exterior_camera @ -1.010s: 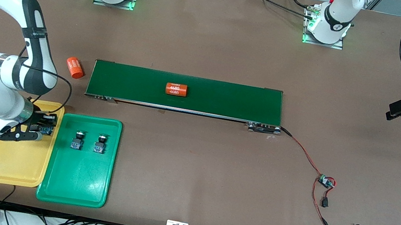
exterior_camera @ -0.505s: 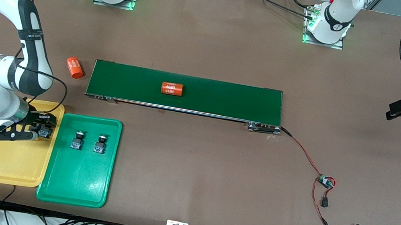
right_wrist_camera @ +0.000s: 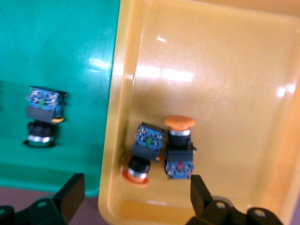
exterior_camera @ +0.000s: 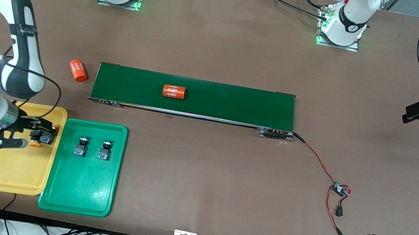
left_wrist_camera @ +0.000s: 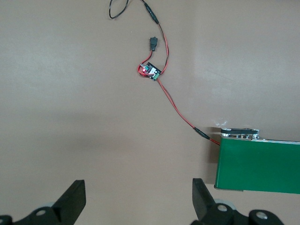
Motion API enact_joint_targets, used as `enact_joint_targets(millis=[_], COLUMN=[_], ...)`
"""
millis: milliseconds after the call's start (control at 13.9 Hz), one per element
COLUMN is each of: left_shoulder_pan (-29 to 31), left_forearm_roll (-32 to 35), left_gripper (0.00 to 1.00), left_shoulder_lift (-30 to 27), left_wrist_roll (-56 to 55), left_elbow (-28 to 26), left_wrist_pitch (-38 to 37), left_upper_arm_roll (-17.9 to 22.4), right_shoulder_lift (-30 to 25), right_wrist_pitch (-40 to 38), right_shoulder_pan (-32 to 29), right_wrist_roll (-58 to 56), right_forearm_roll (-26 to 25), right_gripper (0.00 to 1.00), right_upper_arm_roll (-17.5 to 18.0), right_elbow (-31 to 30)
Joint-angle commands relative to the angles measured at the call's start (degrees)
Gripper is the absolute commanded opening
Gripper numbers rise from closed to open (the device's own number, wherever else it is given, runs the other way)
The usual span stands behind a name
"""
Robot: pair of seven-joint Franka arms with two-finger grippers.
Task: Sort buttons by color to trays
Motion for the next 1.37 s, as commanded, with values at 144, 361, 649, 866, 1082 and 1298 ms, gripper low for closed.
enact_joint_targets(millis=[144, 361, 649, 866, 1082, 1298], left_shoulder_pan=[-0.3, -0.3, -0.3, -0.3, -0.3, -0.3], left_forearm_roll=[-0.6, -0.6, -0.7, -0.7, -0.7, -0.7], left_gripper=[1.0, 1.0, 1.0, 1.0, 1.0, 1.0], left_shoulder_lift=[-0.6, -0.6, -0.5, -0.6, -0.5, -0.5], left_wrist_roll=[0.4, -0.1, 0.3, 0.4, 0.4, 0.4], left_elbow=[0.4, 0.4, 0.6, 0.6, 0.6, 0.5], left_wrist_pitch=[-1.1, -0.9, -0.9, -1.0, -0.7, -0.7], left_upper_arm_roll=[0.5, 0.4, 0.4, 0.4, 0.4, 0.4], right_shoulder_lift=[-14.4, -23.1, -36.4, -38.4, -38.1, -37.7], right_wrist_pitch=[-18.6, -33.1, -34.1, -30.6, -30.6, -30.9], right_shoulder_pan=[1.4, 2.5, 3.2, 3.4, 3.2, 3.3], right_wrist_roll=[0.1, 1.7, 3.1, 3.2, 3.1, 3.2], right_forearm_roll=[0.9, 0.7, 0.9, 1.0, 1.0, 0.9], right_gripper=[1.0, 1.0, 1.0, 1.0, 1.0, 1.0], right_upper_arm_roll=[1.2, 1.1, 1.2, 1.2, 1.0, 1.0], right_elbow=[-0.1, -1.5, -12.5, -17.1, -16.9, -16.4])
